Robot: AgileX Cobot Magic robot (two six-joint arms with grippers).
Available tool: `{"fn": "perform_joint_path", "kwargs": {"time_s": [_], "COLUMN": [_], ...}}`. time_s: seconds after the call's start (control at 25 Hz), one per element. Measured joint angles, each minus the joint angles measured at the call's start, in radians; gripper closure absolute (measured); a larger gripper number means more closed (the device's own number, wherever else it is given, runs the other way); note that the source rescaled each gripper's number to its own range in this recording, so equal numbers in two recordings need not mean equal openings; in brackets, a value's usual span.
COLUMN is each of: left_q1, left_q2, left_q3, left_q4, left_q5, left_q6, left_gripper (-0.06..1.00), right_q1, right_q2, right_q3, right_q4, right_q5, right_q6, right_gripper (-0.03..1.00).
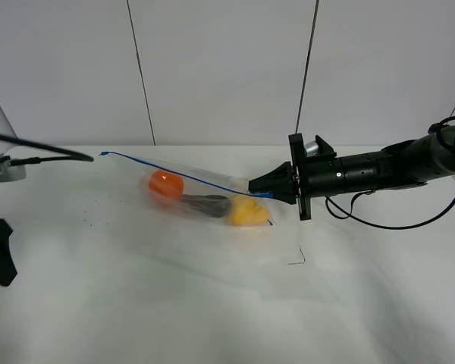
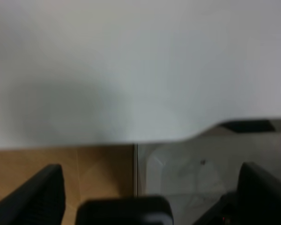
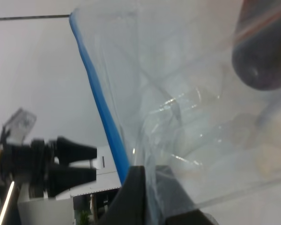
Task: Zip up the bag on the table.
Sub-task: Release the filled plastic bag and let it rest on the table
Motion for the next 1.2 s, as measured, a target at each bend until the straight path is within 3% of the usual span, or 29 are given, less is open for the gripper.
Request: {"fn": "perform_joint_path", "kwargs": {"time_s": [0.32,0.6,1.2], "left_q1": [0.0,0.0,-0.007], "left_q2": [-0.373,-0.652,-0.757], "left_q3": [0.255,0.334,0.344], "left_q4": [0.0,0.001,0.002], "left_q5": [-0.058,-0.126,-0.126], "left_q6": [0.0,-0.001,0.001], "left_gripper": [-0.01,-0.01,-0.01], "right_q1": [0.0,0.0,0.0], "right_q2": [0.0,0.0,0.0], "right_q3": [0.0,0.0,0.0], "right_q4": [-0.002,-0.002,-0.01], "right_q5": [0.0,0.0,0.0], "right_q6": [0.0,0.0,0.0], "right_gripper": [0.97,0.97,0.97]}}
